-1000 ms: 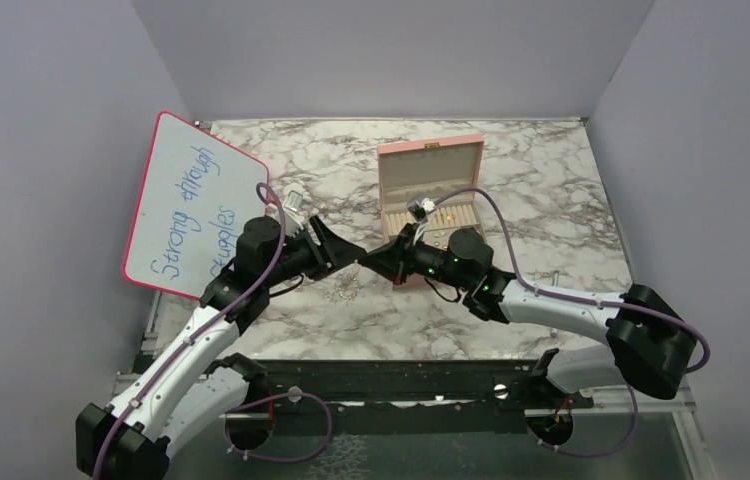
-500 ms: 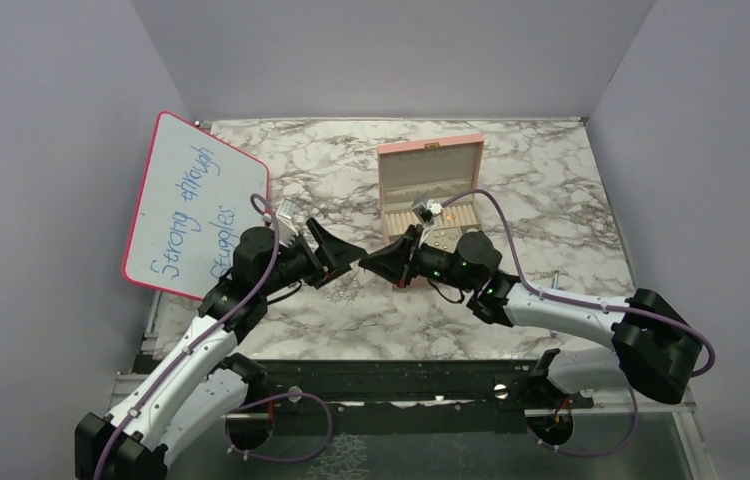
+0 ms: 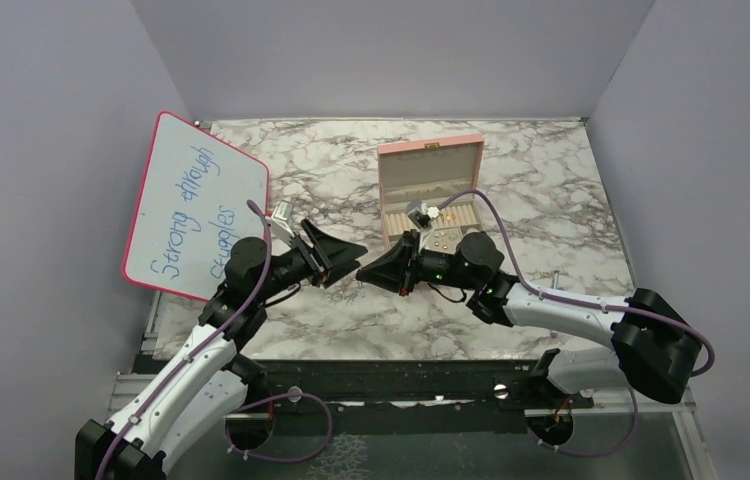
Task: Organize the mixed jewelry
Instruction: Pick up the jewelry from the center of the board, then place the jewelry at the center of the board.
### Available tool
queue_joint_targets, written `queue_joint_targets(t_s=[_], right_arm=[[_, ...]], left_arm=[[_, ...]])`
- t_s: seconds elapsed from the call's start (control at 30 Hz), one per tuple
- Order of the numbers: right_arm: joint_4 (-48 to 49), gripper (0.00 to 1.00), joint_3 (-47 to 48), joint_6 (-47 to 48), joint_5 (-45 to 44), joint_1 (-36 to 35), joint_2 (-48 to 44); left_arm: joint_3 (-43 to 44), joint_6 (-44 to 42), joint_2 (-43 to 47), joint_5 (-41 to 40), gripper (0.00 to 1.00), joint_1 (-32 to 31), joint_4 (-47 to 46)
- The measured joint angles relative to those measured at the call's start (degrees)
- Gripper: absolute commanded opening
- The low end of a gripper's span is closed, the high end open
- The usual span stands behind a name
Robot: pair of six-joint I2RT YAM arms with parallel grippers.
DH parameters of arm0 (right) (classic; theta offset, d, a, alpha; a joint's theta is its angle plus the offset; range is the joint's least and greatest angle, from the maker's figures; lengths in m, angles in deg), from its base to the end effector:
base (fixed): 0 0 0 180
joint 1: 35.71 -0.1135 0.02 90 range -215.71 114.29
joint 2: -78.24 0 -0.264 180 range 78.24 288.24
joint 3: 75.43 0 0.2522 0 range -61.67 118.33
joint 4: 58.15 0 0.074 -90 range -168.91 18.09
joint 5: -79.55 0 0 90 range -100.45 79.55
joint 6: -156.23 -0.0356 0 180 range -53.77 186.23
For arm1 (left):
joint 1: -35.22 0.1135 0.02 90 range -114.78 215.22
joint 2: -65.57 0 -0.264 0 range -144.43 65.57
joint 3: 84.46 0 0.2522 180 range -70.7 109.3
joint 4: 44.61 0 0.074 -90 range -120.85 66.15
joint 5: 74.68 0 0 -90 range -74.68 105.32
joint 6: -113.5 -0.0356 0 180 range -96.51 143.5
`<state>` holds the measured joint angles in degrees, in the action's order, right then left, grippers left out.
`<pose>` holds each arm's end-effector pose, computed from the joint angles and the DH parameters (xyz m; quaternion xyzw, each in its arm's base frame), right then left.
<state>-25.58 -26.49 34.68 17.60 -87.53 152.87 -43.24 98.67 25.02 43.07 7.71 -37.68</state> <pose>0.1611 0.2320 0.2714 -0.2918 0.6017 0.6029 0.4352 0.1489 -0.0962 0.2766 -0.1457 0.7260 -0.6175 0.2653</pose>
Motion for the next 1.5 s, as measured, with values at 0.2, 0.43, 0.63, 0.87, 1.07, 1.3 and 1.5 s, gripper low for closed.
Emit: queue_joint_targets(t_s=[0.2,0.43,0.63,0.87,1.07,1.3,1.5], right_arm=[[0.0,0.01,0.0,-0.33,1.14,0.02,0.0],[0.17,0.01,-0.02,0.09,1.86,0.02,0.0],[0.33,0.01,-0.33,0.76,1.86,0.09,0.0],[-9.99,0.01,-0.44,2.8,0.92,0.15,-0.59],[-31.3,0.01,0.15,5.75,-2.27,0.17,-1.66],[-53.37,0.01,6.16,8.07,-6.69,0.15,4.28],[-63.32,0.06,8.81,10.86,-7.3,0.17,9.29]], left_arm=[[0.0,1.2,0.76,1.22,0.61,0.0,-1.84],[-1.29,3.74,1.55,3.67,0.37,0.0,-4.66],[-1.68,4.31,1.55,4.79,0.32,0.0,-5.62],[2.01,-5.07,1.99,-1.64,0.41,-0.07,7.63],[5.6,-14.01,2.08,-12.24,0.45,-0.09,19.69],[4.87,-18.16,-0.98,-17.2,0.48,-0.09,25.29],[4.55,-21.09,-3.8,-18.27,0.49,-0.11,26.32]])
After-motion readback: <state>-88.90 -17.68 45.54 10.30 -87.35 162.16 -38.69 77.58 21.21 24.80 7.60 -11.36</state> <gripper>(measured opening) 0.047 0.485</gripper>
